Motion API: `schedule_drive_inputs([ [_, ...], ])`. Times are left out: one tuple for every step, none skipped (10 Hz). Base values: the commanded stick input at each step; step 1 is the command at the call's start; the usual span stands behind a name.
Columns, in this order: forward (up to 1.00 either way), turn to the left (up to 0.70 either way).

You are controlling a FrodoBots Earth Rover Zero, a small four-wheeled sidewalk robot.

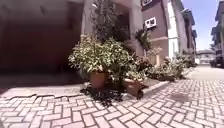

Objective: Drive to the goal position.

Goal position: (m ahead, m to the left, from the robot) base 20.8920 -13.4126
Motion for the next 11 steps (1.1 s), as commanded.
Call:
schedule_drive_inputs([
  [-0.52, 0.0],
  [-0.7, 0.0],
  [-0.7, 0.0],
  [-0.7, 0.0],
  [-0.7, 0.0],
  [-0.7, 0.0],
  [-0.7, 0.0],
  [-0.7, 0.0],
  [-0.7, 0.0],
  [-0.7, 0.0],
  [-0.7, 0.0],
])
